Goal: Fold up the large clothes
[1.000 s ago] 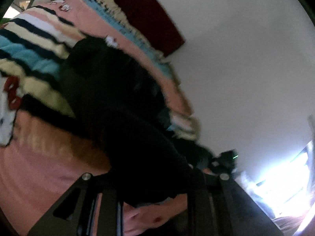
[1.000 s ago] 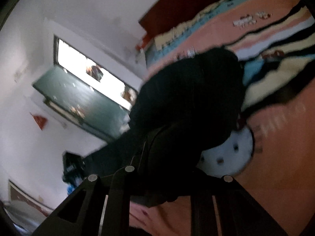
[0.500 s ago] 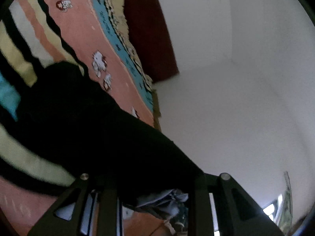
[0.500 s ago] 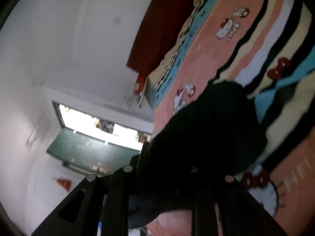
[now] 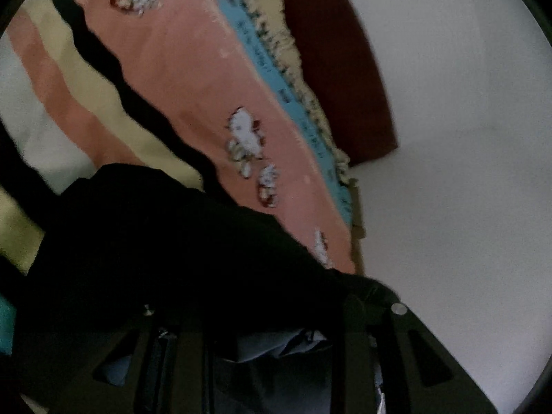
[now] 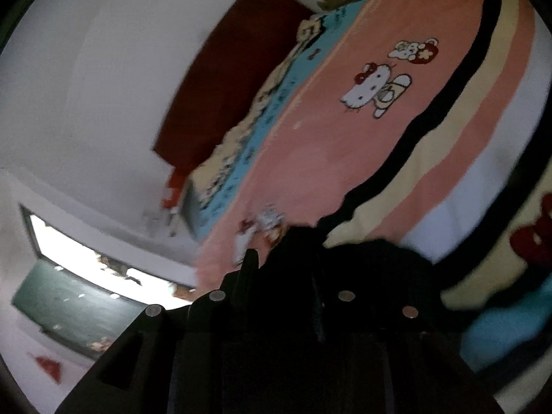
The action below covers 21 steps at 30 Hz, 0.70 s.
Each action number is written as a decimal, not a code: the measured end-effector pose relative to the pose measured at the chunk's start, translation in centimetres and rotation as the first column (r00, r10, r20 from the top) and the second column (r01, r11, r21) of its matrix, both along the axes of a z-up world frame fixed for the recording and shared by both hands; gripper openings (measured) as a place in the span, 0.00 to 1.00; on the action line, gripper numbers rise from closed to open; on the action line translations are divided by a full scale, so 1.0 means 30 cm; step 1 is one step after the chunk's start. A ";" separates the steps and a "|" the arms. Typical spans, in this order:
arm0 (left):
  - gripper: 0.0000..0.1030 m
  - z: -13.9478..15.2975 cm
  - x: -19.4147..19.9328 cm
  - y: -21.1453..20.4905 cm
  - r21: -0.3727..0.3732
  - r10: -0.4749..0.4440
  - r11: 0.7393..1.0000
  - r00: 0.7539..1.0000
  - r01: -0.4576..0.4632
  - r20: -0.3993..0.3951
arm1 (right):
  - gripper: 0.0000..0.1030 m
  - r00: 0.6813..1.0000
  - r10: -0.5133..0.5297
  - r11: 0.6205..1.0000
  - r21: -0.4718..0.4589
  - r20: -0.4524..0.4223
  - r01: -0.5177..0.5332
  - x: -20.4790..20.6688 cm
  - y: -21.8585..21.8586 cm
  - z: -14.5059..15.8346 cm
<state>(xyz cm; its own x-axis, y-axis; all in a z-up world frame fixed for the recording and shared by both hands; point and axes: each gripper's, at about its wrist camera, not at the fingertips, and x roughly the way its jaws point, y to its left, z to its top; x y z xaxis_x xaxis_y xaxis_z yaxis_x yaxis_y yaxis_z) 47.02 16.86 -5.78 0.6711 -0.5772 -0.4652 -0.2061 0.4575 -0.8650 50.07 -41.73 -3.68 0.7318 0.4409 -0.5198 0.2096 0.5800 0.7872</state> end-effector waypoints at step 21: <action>0.67 0.097 -0.049 0.135 -0.028 0.010 1.000 0.988 -0.006 0.157 | 0.51 1.000 -0.005 0.971 -0.240 0.019 0.009 0.017 0.010 0.020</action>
